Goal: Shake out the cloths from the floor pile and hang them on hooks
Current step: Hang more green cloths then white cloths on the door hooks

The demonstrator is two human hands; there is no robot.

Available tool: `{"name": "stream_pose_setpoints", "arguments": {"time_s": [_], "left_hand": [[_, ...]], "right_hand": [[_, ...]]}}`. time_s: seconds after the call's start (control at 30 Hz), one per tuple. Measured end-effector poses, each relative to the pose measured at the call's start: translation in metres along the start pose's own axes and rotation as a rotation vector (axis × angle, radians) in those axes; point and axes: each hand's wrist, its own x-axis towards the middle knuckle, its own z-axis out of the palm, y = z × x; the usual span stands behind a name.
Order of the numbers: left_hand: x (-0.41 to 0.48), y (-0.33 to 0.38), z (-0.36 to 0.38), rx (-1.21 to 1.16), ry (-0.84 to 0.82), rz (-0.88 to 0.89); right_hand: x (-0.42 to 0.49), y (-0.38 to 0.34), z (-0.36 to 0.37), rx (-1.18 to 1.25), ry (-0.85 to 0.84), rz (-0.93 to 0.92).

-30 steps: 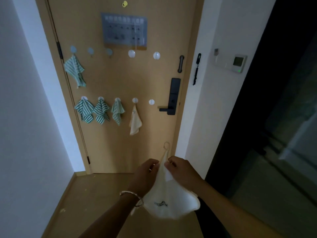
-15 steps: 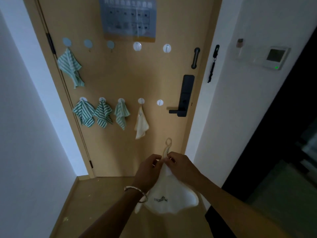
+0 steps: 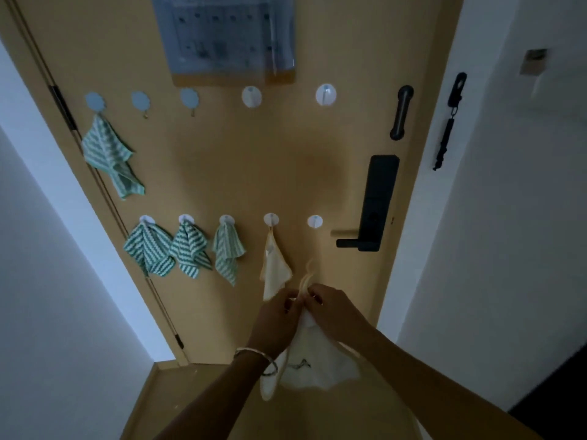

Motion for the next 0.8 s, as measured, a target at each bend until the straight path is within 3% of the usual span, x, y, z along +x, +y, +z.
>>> {"name": "stream_pose_setpoints", "arguments": {"time_s": [0.33, 0.8], "left_hand": [[0.106, -0.019, 0.033, -0.001, -0.064, -0.101], [0.246, -0.069, 0.063, -0.096, -0.238, -0.123]], "right_hand": [[0.095, 0.043, -0.023, -0.015, -0.058, 0.047], [0.219, 0.086, -0.019, -0.075, -0.060, 0.297]]}}
